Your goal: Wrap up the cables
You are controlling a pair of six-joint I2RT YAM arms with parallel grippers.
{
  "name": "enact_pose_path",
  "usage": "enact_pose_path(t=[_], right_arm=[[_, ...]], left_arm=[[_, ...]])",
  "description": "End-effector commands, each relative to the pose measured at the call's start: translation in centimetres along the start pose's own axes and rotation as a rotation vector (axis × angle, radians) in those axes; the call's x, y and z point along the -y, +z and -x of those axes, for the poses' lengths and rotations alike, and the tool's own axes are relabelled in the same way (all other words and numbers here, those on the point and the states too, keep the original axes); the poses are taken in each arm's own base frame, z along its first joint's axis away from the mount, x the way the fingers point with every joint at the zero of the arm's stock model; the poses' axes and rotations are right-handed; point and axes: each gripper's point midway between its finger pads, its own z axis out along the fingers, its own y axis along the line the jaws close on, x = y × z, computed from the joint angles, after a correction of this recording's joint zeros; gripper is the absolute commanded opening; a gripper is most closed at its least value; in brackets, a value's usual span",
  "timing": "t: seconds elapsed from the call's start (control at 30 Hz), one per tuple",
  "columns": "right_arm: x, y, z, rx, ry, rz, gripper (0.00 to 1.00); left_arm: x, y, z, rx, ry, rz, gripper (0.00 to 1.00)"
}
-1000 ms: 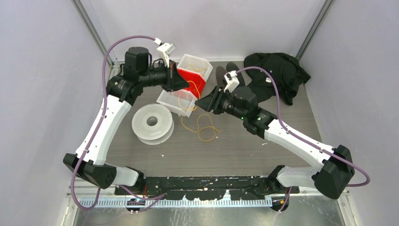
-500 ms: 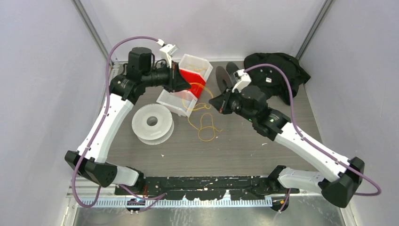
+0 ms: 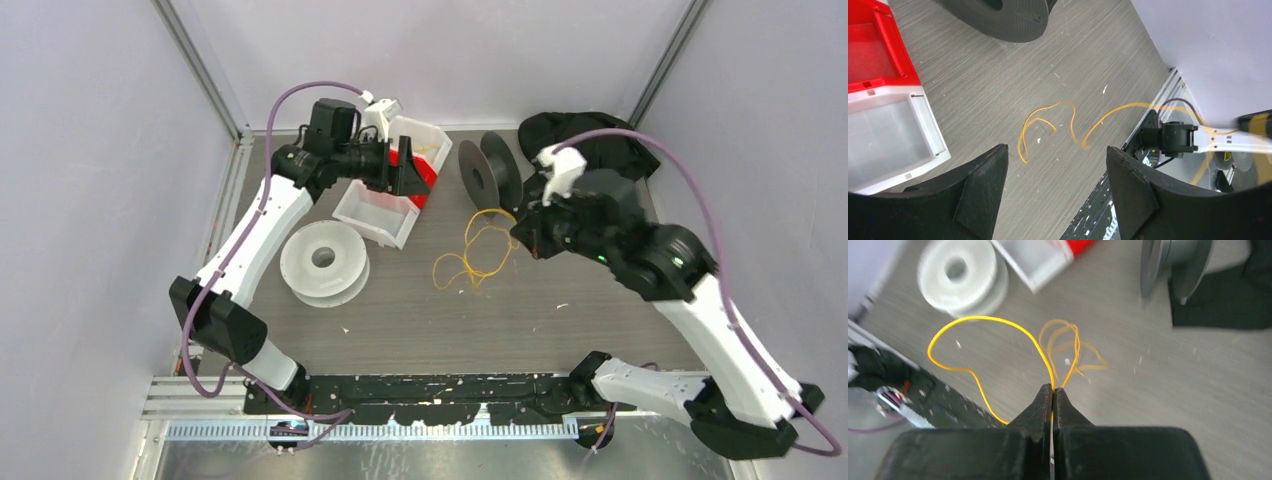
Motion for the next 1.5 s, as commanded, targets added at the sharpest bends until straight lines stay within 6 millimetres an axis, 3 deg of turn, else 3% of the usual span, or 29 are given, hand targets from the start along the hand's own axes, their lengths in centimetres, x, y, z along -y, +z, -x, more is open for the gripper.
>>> enact_pose_path(t=[0.0,0.07,0.17,0.4,0.53,0.67,0.8,0.97,1.07,1.27,1.47], right_arm=[[1.8,2.1,-11.5,-0.578,-0.031,-0.085,0.01],[1.9,3.0,-13.8,-0.68,0.015,-0.1,0.01],[2.6,4.0,-15.1,-0.748,0.062,-0.149,0.01],[3.6,6.1,-11.5,-0.62,0.204,-0.14,0.01],[5.2,6.5,-9.7,-0.538,0.264,-0.179,0.01],[8.8,6.4,-5.3,-0.296,0.233,-0.316,0.0],[9.3,6.6,-1.9,-0.124,0.158,-0.306,0.01],[9.2,8.1,1.6,0.09,0.058,-0.247,0.01],[8.8,10.1,4.3,0.204,-0.001,-0.197,0.01],[10.5,15.2,7.7,0.283,-0.098,-0.23,0.01],[11.8,17.6,9.9,0.332,-0.103,-0.23,0.01]], left_arm=[[1.7,0.7,2.2,0.053,0.011,-0.057,0.73],[1.9,1.2,1.4,0.018,0.011,-0.06,0.73],[2.1,1.5,0.0,-0.031,0.026,-0.051,0.74],[3.2,1.8,-3.6,-0.145,0.067,-0.086,0.75],[2.2,2.3,-4.5,-0.15,0.054,-0.035,0.75],[0.5,3.6,-3.0,-0.076,-0.01,0.062,0.75],[-2.1,5.7,0.9,0.042,-0.144,0.222,0.77],[-3.4,8.1,3.9,0.139,-0.251,0.292,0.79],[-3.6,8.5,4.6,0.172,-0.279,0.297,0.78],[-3.0,8.0,5.6,0.196,-0.262,0.281,0.75],[-3.3,6.9,5.2,0.183,-0.226,0.323,0.76]])
